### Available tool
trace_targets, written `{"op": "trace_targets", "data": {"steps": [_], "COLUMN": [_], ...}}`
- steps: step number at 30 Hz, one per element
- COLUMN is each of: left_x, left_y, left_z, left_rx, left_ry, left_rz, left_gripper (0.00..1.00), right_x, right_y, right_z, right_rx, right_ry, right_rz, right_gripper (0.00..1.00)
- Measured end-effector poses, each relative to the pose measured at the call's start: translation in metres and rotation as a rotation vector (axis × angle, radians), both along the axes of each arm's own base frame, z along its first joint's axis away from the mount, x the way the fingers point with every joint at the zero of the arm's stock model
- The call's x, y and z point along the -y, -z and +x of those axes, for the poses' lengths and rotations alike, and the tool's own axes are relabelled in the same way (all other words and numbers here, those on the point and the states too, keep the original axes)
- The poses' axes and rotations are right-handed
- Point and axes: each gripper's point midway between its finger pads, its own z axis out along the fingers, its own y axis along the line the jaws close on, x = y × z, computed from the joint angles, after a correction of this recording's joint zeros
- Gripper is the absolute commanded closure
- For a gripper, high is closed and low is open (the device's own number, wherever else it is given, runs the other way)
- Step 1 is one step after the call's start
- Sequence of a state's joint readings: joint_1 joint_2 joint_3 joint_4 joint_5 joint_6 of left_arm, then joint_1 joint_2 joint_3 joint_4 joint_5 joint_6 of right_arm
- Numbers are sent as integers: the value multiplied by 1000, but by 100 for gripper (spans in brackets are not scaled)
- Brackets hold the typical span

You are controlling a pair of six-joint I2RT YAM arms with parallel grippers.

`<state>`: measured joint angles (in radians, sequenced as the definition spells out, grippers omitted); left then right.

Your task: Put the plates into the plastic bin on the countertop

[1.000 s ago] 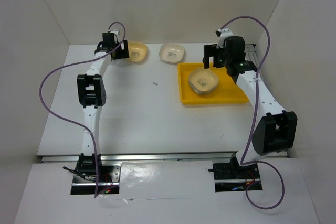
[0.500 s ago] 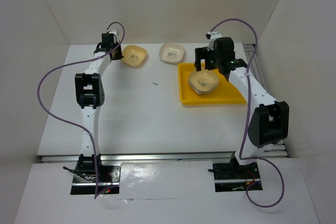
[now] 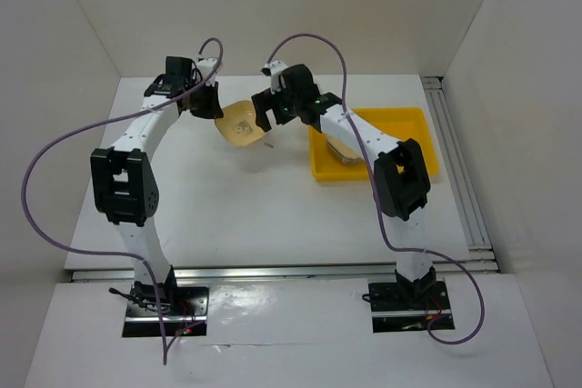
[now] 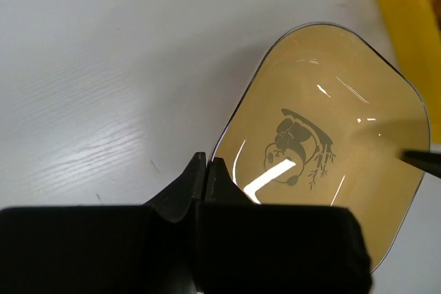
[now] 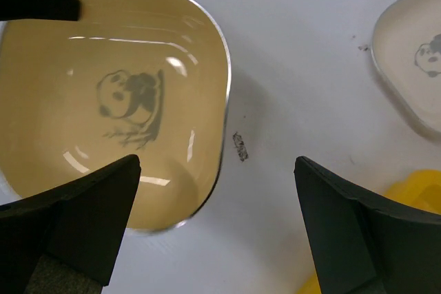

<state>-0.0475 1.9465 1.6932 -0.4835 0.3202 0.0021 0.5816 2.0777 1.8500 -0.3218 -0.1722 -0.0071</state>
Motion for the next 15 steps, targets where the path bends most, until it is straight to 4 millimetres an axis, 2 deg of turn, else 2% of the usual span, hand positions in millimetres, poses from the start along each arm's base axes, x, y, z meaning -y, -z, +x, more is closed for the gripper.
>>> {"op": "trace_targets", "data": {"steps": [3,4,7,8,9,10,11,12,15], "left_x": [18,21,22,23,24,24,24,23,25], "left_y": [-27,-34,-35,-33,-31,-30,-28,-25,-25], "left_z": [-22,-28,-42,-48,-52,-55,-55,-58,-66], "left_rx": [16,16,-5,-24,-41,-48,-52,-68,-100], "left_ry": [88,108,120,123,120,119,114,108,107], "left_rz": [-50,-68,-79,-92,-102,-109,-105,-102,-124], "left_gripper": [100,100,100,100,100,94,82,59,24], "right_x": [-2,-3,-7,-10,-14,-19,-23,-24,-20], "right_y": [21,28,27,24,22,21,22,22,25], "right_z": [1,1,0,0,-2,-6,-11,-13,-16], "right_rx": [-42,-57,-61,-56,-57,-67,-75,-86,-80], "right_ry": [-17,-21,-42,-51,-71,-88,-100,-84,-80], "right_rz": [-5,-5,18,32,52,72,76,84,77], "right_gripper": [0,3,41,65,84,100,100,100,100]}}
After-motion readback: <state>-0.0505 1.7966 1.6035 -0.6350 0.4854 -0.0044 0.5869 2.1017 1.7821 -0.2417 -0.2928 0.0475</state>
